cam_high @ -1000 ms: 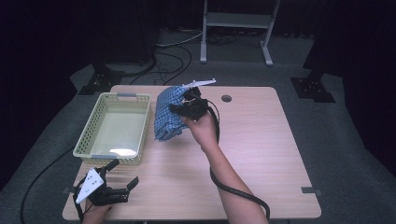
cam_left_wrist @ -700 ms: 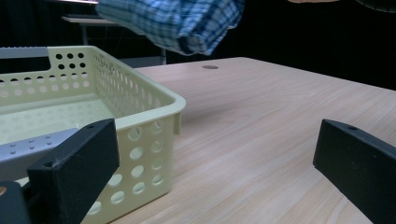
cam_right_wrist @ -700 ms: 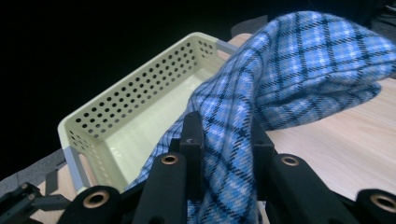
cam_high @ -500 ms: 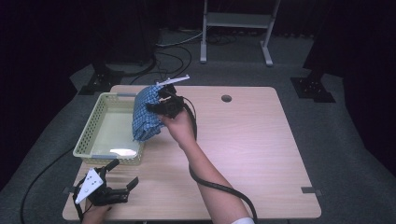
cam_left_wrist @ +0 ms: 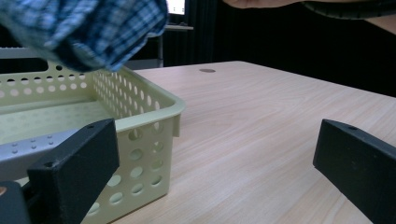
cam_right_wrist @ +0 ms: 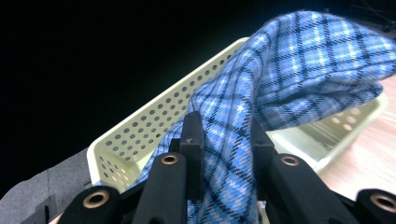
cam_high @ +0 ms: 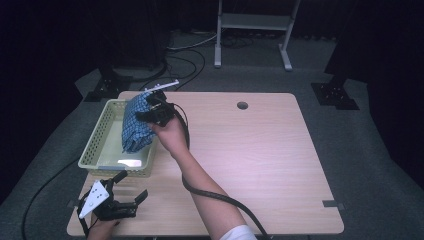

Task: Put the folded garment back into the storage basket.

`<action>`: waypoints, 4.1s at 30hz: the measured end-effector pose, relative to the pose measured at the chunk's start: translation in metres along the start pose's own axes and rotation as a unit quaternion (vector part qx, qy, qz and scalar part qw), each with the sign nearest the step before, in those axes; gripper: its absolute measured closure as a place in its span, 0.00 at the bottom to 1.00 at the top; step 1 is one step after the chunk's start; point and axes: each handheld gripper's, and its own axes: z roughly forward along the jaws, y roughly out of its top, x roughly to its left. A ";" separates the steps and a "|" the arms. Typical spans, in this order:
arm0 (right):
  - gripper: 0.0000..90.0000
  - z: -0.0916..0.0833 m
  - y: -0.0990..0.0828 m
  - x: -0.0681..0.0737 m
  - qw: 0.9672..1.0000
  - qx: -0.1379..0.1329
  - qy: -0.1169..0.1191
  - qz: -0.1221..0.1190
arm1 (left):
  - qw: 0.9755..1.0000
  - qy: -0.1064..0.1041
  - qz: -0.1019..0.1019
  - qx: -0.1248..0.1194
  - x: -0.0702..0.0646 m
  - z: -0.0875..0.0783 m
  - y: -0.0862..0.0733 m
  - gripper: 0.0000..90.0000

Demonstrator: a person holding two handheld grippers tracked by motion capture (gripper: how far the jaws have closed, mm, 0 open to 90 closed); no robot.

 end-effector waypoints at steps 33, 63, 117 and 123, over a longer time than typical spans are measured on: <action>0.83 0.060 0.007 0.016 0.999 0.034 0.009 0.002 | 1.000 -0.004 -0.006 -0.001 0.002 0.000 0.000 0.00; 0.25 0.080 -0.017 0.007 0.995 0.096 -0.027 0.009 | 1.000 -0.008 0.000 0.001 0.000 0.002 0.000 0.00; 0.05 -0.055 -0.086 -0.017 0.997 -0.026 0.017 -0.071 | 1.000 -0.006 0.006 0.001 -0.001 0.002 0.000 0.00; 0.05 -0.077 -0.092 -0.024 0.997 -0.035 0.007 -0.066 | 1.000 -0.005 0.007 0.002 -0.001 0.002 0.000 0.00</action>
